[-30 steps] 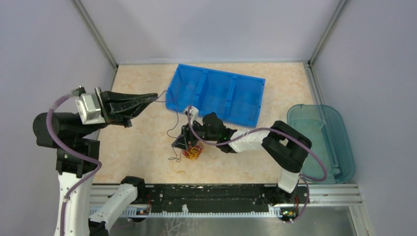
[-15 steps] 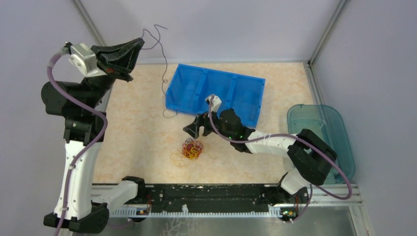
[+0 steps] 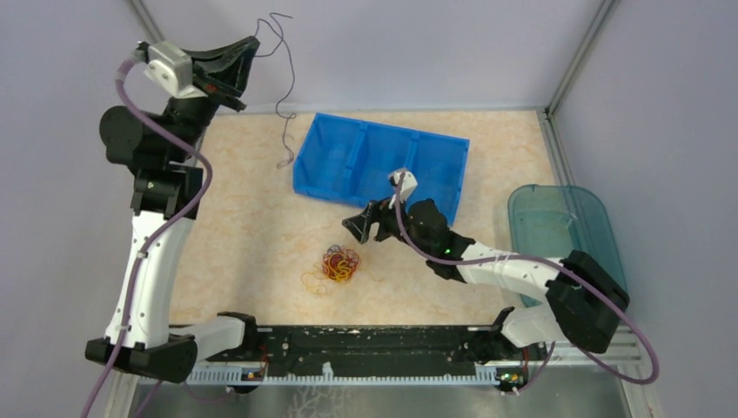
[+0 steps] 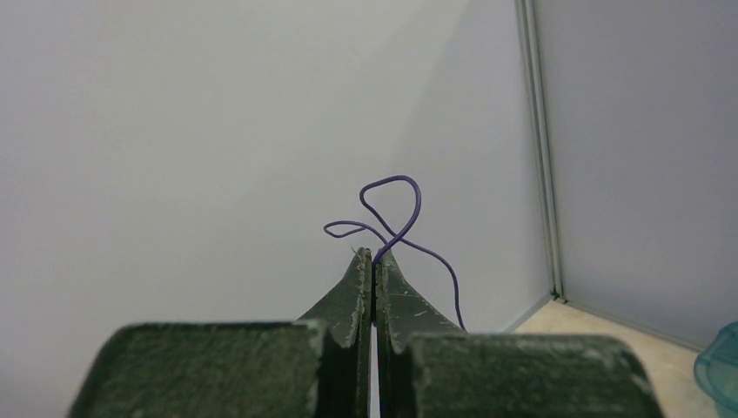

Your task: Untangle the cables

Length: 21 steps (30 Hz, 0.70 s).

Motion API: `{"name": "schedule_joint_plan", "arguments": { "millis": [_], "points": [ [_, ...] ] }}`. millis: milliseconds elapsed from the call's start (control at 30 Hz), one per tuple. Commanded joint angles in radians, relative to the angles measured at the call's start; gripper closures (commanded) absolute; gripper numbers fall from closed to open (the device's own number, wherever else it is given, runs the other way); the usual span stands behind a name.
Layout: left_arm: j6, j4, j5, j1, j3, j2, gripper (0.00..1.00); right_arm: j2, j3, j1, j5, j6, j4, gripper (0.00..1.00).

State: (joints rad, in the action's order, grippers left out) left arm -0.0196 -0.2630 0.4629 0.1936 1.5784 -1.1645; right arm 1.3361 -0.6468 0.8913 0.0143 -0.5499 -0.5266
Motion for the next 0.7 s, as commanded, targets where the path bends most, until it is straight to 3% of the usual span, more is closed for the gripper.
{"name": "schedule_joint_plan", "arguments": {
  "millis": [0,300,667],
  "points": [
    [0.042,-0.041,-0.009,-0.004,-0.066,-0.034,1.0,-0.119,0.0,-0.028,-0.093,0.029,0.027,0.2],
    [0.139,-0.069,0.033,-0.003,-0.172,-0.132,1.0,-0.274,0.02,-0.071,-0.177,0.063,0.122,0.2],
    [0.252,-0.137,0.02,-0.004,-0.175,-0.267,1.0,-0.312,0.032,-0.081,-0.222,0.073,0.159,0.2]
  ]
}}
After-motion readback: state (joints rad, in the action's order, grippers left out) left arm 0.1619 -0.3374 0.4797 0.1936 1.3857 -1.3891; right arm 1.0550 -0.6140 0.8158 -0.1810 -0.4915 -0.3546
